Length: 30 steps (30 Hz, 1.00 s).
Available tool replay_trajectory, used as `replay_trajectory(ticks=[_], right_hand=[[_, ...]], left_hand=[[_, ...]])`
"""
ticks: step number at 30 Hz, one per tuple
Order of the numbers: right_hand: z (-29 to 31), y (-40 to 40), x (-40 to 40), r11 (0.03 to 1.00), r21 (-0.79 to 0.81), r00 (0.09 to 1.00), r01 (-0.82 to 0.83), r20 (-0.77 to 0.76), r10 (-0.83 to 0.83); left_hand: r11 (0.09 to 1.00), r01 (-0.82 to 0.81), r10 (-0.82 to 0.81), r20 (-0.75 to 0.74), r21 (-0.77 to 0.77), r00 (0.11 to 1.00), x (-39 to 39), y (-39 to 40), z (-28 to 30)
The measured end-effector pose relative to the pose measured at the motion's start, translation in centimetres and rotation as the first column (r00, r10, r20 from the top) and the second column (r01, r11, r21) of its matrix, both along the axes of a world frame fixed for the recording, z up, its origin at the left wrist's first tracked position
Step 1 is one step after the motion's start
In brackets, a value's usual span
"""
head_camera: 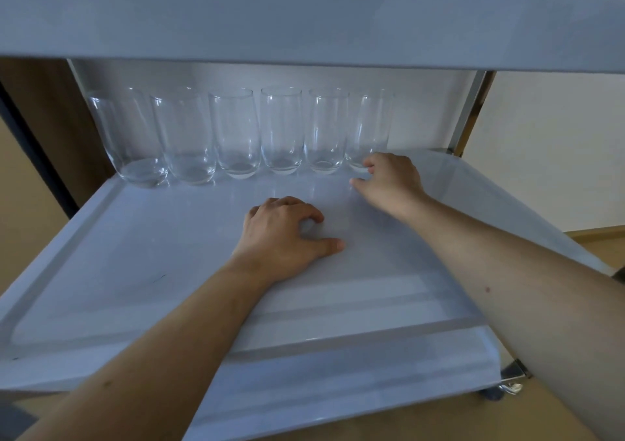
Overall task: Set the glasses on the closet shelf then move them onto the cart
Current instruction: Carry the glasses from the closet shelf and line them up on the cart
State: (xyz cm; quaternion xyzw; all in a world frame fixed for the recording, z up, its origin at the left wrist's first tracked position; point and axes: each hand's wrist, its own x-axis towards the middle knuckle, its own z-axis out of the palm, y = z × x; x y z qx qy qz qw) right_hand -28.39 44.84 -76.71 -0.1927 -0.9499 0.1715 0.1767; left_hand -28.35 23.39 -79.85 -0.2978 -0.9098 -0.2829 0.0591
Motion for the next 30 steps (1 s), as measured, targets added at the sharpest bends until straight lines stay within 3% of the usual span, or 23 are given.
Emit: replay_trajectory(ticks=[8,13,22,30], right_hand=[[-1.1,-1.6,3.1,0.994,0.075,0.991,-0.075,0.112,0.067],[-1.2,-3.0,6.0,0.996,0.043,0.99,-0.082,0.119,0.076],[1.8,-5.2,14.4,0.996,-0.014,0.955,-0.084,0.285,0.084],[8.0,-8.1,23.8,0.992,-0.109,0.851,-0.066,0.512,0.113]], left_hand=[[1.0,-0.012,0.012,-0.018,-0.017,1.0,0.5,0.3,0.1],[0.997,-0.078,0.074,-0.181,-0.017,0.981,2.0,0.2,0.6],[0.98,-0.078,0.089,0.05,-0.182,0.995,9.1,-1.2,4.0],[0.966,0.013,0.046,0.222,-0.257,0.974,16.5,-5.4,10.5]])
